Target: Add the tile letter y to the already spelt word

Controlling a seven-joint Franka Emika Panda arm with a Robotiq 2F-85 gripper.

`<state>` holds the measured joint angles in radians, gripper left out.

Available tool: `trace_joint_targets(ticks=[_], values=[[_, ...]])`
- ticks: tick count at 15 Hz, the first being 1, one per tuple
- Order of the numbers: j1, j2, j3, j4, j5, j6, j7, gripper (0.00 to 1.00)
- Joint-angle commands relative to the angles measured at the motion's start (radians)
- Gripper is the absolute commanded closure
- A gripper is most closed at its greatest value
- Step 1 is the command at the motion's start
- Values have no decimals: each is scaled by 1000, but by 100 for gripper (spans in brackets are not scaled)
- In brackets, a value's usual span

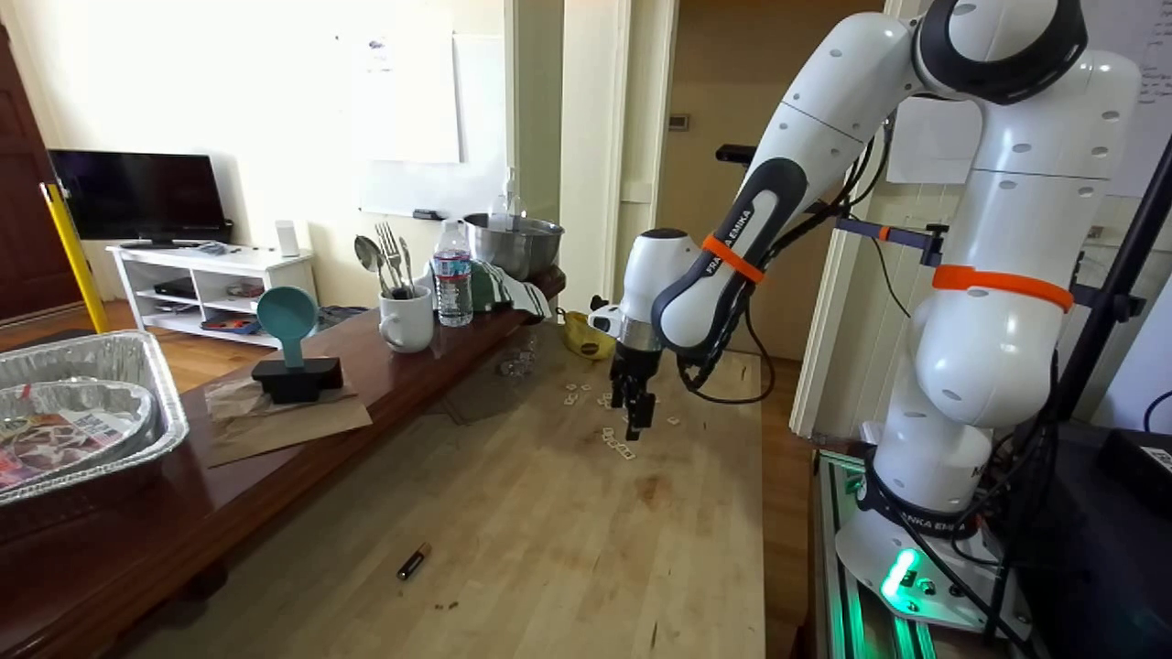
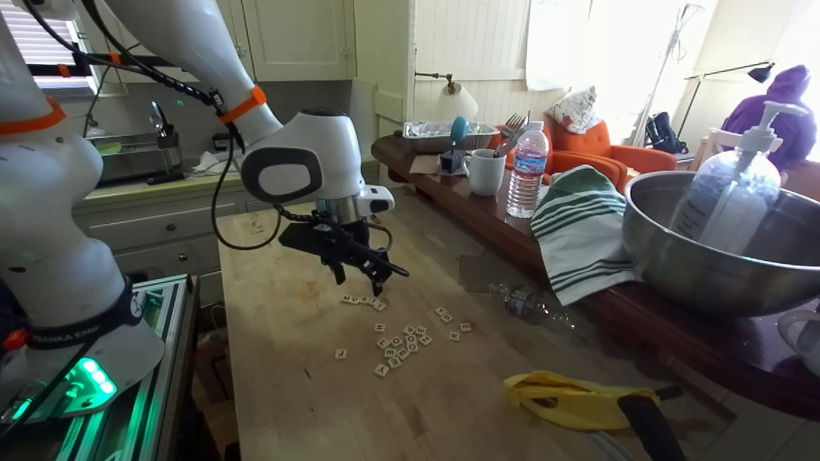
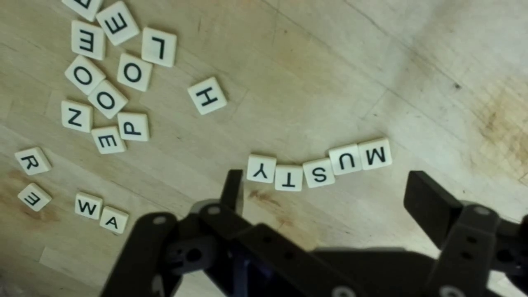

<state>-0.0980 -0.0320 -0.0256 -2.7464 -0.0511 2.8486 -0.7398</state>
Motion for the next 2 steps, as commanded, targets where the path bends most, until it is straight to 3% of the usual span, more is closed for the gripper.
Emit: trace_joint_targets(ticks=[1, 2], values=[[20, -1, -20, 0, -5, -2, 6, 0], [20, -1, -20, 0, -5, -2, 6, 0]])
